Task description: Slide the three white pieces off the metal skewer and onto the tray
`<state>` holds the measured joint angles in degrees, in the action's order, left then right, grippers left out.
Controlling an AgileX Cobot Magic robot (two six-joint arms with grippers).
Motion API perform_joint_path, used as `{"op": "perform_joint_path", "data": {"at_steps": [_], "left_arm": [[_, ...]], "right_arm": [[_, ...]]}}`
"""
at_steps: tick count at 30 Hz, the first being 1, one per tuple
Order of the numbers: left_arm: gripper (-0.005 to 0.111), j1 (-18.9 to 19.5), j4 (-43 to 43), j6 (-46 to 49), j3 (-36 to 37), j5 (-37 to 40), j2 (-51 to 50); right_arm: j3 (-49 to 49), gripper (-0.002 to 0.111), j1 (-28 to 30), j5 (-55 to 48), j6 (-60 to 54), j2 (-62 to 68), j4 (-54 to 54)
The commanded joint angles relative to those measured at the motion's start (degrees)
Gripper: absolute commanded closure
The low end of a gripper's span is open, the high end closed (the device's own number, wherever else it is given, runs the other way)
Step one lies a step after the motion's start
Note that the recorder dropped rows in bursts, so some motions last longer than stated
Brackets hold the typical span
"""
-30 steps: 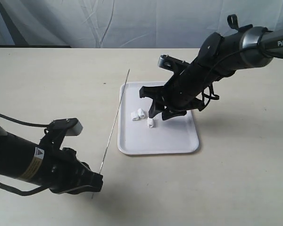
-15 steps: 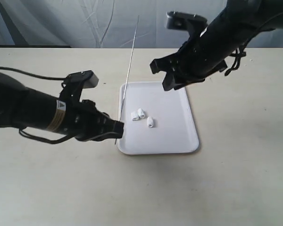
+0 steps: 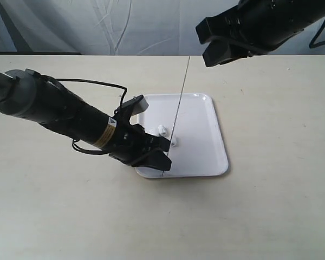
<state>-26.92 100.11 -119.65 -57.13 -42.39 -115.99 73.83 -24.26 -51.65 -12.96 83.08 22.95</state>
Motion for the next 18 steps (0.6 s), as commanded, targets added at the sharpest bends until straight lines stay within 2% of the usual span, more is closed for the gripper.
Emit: {"op": "perform_joint_path", "data": {"at_steps": [1, 6, 9, 14, 18], "left_arm": [[0.106, 0.07, -0.16, -0.17, -0.03, 0.99, 0.05], [0.091, 0.07, -0.16, -0.17, -0.03, 1.81, 0.05], [0.082, 0.07, -0.16, -0.17, -0.03, 2.81, 0.05], [0.08, 0.07, -0.16, -0.07, -0.03, 2.43, 0.18], [0.08, 2.82, -0.16, 2.37, -0.03, -4.17, 1.34]], "right_arm": [[0.19, 0.083, 0.2, -2.73, -1.23, -0.51, 1.82], [0.19, 0.083, 0.2, -4.64, -6.87, -1.51, 12.92], [0.19, 0.083, 0.2, -4.52, -8.2, -2.66, 15.32], [0.19, 0.083, 0.2, -5.13, -9.64, -4.54, 14.63], [0.19, 0.083, 0.2, -4.68, -11.05, -6.51, 15.08]]}}
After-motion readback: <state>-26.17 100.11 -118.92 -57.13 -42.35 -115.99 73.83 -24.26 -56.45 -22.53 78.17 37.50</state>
